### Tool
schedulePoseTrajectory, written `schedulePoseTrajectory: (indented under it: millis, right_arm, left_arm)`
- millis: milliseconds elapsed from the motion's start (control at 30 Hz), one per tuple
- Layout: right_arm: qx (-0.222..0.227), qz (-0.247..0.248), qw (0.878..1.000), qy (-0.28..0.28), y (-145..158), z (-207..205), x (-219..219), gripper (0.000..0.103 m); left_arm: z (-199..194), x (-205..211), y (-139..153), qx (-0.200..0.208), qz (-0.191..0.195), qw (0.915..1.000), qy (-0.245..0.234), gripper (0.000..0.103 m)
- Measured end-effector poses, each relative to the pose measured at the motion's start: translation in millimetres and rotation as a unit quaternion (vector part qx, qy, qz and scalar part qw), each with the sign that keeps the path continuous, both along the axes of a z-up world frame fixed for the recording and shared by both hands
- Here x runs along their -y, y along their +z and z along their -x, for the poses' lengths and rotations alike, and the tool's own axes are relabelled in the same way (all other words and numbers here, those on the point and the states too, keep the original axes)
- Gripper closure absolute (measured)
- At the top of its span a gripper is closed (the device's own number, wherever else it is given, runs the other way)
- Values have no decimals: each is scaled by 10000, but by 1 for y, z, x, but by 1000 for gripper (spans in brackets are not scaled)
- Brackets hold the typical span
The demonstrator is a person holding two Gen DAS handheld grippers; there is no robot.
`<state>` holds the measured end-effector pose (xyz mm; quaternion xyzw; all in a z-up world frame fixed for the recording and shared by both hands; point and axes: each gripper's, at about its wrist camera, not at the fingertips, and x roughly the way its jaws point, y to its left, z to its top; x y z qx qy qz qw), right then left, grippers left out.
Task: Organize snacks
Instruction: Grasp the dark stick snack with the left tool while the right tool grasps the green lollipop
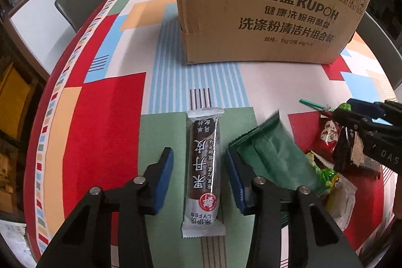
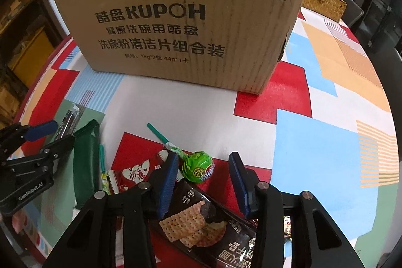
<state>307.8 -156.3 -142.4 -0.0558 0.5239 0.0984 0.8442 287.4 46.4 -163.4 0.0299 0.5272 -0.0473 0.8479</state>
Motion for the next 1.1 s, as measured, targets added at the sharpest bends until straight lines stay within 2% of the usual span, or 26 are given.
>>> schedulePoseTrajectory:
  millis: [167,467,567,700,833,867,900,967,1100]
  right_arm:
    - [-76,-151,9999,36,-1,1,2,75]
    - [35,-167,9998,78,6,9,1,76]
    - [99,-209,9997,74,11,10,-2,76]
    - [182,-315,9993,87,19,14,-3,76]
    - [213,-322,9992,85,22,16,-4,76]
    - [220,-329,9992,101,23,16,-6,76]
    - [225,-325,9991,123,24,17,-8,76]
    - [230,-332,9991,142,24,18,-11,76]
    - [230,-314,9991,144,23,18,-12,76]
  left_arm:
    - [-6,-1,-1,-20,119,9999,-14,79]
    - [5,3,13,133,164,9998,-2,85]
    - [10,2,24,282,185,9994,-2,92]
    - [15,3,33,428,192,9989,-48,95]
    - [16,-2,30,337,343,9988,-34,93]
    - [17,-2,29,317,365,9988,-40,87]
    - [16,-3,27,292,334,9990,-45,74]
    - [16,-4,23,260,257,9993,-23,66]
    - [12,-2,13,131,320,9994,-42,66]
